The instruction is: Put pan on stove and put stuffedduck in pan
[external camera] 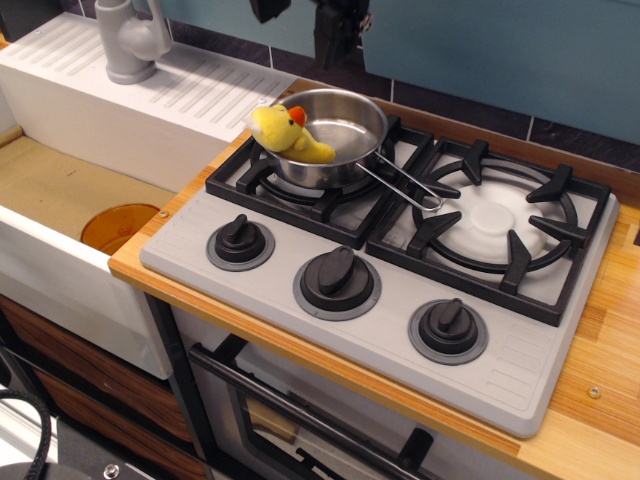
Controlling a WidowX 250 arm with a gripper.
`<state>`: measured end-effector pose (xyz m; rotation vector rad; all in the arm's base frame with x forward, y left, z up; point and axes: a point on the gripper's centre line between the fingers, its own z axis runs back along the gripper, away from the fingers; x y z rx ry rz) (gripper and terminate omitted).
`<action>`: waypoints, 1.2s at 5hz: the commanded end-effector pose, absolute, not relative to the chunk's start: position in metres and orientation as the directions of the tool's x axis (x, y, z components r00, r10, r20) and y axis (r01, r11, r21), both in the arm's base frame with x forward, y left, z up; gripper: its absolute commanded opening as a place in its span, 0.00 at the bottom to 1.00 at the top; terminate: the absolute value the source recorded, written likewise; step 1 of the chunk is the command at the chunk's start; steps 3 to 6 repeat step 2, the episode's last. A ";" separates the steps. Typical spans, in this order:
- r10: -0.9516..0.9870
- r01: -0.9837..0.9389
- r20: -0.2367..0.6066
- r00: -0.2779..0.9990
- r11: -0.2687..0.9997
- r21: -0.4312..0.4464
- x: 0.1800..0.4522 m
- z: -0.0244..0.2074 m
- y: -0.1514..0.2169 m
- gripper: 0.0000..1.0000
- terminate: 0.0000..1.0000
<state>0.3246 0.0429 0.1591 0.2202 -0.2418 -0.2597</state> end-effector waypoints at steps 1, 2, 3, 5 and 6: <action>-0.262 0.220 0.211 0.942 0.954 0.201 0.339 0.153 0.047 1.00 0.00; -0.235 0.190 0.177 0.956 0.952 0.238 0.337 0.146 0.050 1.00 1.00; -0.235 0.190 0.177 0.956 0.952 0.238 0.337 0.146 0.050 1.00 1.00; -0.235 0.190 0.177 0.956 0.952 0.238 0.337 0.146 0.050 1.00 1.00; -0.235 0.190 0.177 0.956 0.952 0.238 0.337 0.146 0.050 1.00 1.00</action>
